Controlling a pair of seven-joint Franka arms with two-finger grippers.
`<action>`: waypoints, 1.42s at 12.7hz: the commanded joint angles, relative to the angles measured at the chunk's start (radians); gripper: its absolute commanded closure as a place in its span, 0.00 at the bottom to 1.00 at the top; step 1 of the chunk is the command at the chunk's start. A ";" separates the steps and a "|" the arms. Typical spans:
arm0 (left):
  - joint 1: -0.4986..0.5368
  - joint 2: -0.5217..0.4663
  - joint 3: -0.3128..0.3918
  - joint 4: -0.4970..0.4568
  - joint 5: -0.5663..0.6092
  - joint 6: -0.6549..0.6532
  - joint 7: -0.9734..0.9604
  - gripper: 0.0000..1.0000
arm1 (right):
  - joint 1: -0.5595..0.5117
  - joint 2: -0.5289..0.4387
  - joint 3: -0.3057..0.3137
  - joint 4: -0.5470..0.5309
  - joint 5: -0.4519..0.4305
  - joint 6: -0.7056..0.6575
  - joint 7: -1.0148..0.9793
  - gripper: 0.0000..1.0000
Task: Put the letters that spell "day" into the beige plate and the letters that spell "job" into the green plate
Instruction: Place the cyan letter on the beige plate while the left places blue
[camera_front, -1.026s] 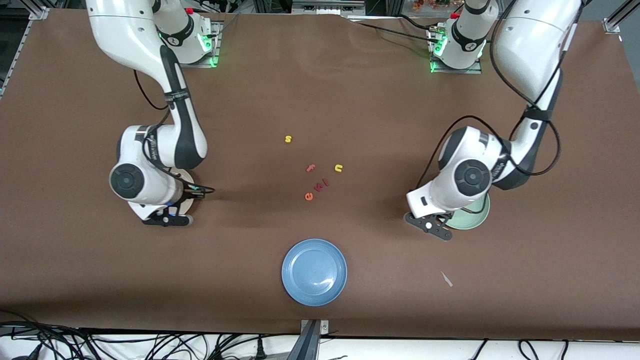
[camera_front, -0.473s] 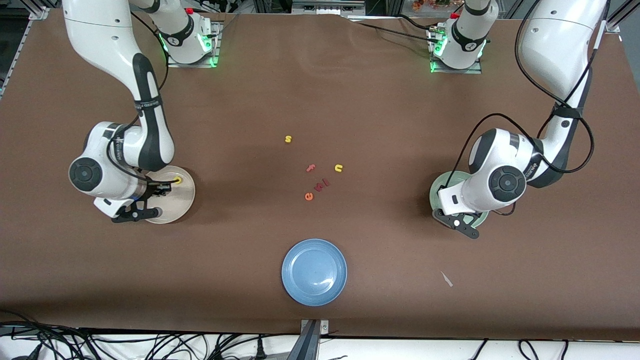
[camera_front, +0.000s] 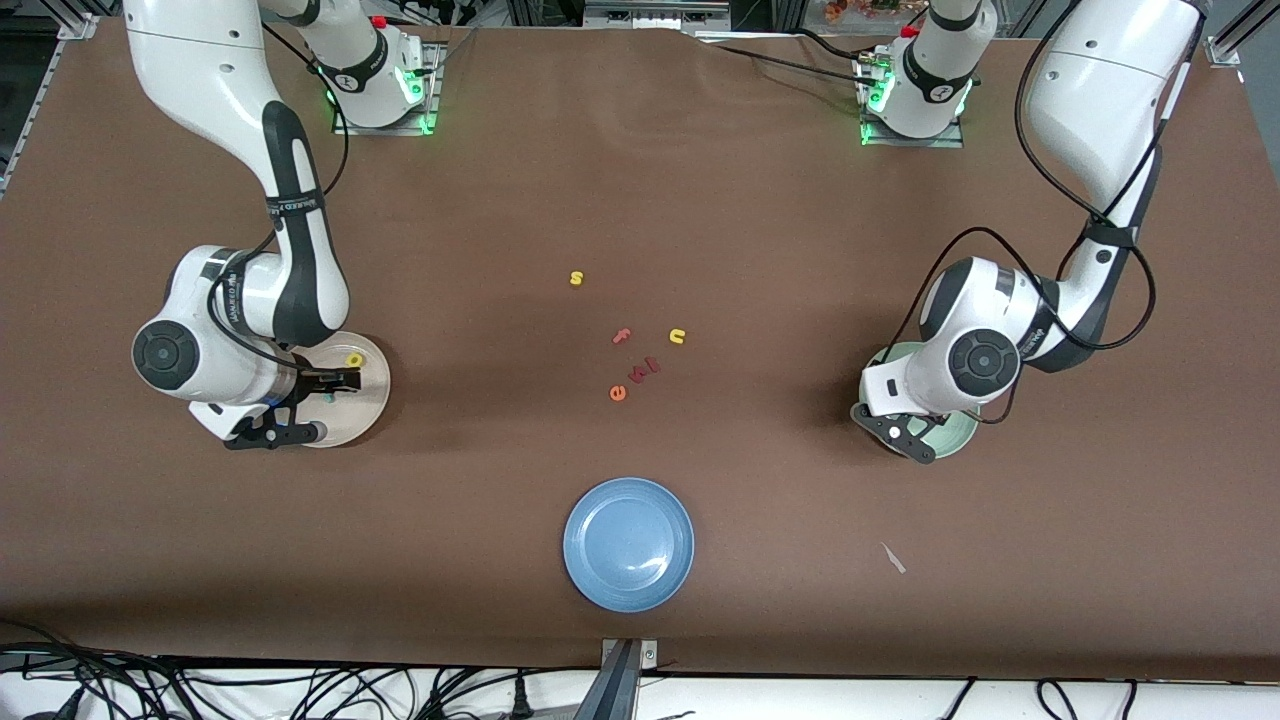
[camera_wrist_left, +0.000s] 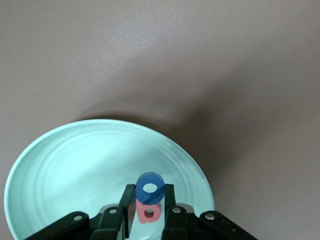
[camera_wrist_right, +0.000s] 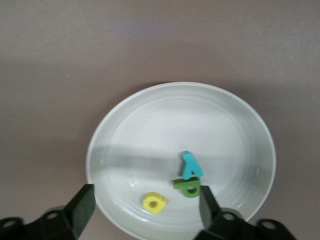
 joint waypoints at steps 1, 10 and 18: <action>0.018 0.012 -0.006 -0.015 0.051 0.054 0.014 0.96 | 0.030 -0.009 0.001 0.030 0.018 -0.052 0.093 0.00; 0.008 -0.044 -0.055 0.103 -0.015 -0.198 -0.003 0.00 | 0.113 -0.056 -0.026 0.115 -0.015 -0.293 0.340 0.00; 0.005 -0.121 -0.066 0.473 -0.196 -0.786 -0.009 0.00 | -0.195 -0.237 0.381 0.144 -0.347 -0.410 0.479 0.00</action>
